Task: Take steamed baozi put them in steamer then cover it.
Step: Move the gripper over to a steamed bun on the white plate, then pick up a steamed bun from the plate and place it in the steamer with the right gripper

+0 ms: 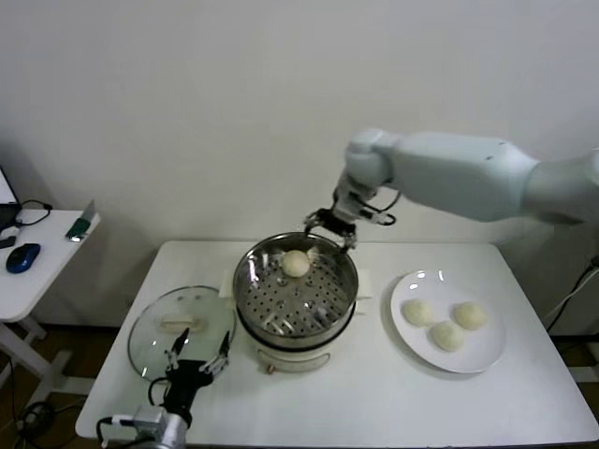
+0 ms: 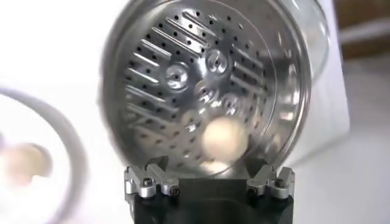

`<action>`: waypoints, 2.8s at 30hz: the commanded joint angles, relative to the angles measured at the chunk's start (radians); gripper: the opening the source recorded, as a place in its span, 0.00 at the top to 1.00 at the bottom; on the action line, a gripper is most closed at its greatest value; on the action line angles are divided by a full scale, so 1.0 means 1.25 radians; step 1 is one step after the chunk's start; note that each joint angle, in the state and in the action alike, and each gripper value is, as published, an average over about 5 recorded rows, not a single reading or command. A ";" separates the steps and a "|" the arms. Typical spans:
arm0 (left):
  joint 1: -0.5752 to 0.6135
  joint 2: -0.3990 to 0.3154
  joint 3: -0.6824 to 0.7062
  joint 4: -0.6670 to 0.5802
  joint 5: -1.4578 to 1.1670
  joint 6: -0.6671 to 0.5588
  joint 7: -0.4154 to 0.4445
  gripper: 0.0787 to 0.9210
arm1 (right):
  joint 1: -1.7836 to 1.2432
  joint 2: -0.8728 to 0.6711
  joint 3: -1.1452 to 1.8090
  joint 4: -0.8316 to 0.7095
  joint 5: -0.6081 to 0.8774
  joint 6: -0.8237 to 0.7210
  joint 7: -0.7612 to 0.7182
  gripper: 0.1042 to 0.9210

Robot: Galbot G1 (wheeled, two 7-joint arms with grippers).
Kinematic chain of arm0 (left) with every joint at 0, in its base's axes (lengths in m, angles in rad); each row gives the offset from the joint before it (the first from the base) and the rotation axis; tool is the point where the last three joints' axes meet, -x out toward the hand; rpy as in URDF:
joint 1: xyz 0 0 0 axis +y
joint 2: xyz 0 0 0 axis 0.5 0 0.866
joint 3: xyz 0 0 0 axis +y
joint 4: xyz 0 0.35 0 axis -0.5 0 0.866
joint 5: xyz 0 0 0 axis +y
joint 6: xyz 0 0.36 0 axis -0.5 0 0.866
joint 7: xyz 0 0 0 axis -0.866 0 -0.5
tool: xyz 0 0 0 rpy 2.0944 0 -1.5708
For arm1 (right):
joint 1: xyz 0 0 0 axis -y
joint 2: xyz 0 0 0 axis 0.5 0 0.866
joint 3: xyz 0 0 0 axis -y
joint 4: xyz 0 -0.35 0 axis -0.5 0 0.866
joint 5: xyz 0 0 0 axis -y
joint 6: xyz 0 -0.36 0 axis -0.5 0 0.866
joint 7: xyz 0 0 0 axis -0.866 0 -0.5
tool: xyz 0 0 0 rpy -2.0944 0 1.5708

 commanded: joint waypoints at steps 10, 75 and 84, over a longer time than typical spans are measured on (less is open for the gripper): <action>-0.006 0.000 0.000 0.005 -0.001 0.001 0.000 0.12 | -0.020 -0.412 -0.156 0.215 0.164 -0.451 0.093 0.12; -0.002 -0.003 -0.005 0.014 0.011 0.003 0.000 0.12 | -0.008 -0.228 -0.070 0.037 0.210 -0.428 0.070 0.31; -0.013 0.001 0.003 0.017 0.005 0.006 0.001 0.12 | 0.239 -0.091 -0.087 0.175 0.454 -0.494 0.094 0.31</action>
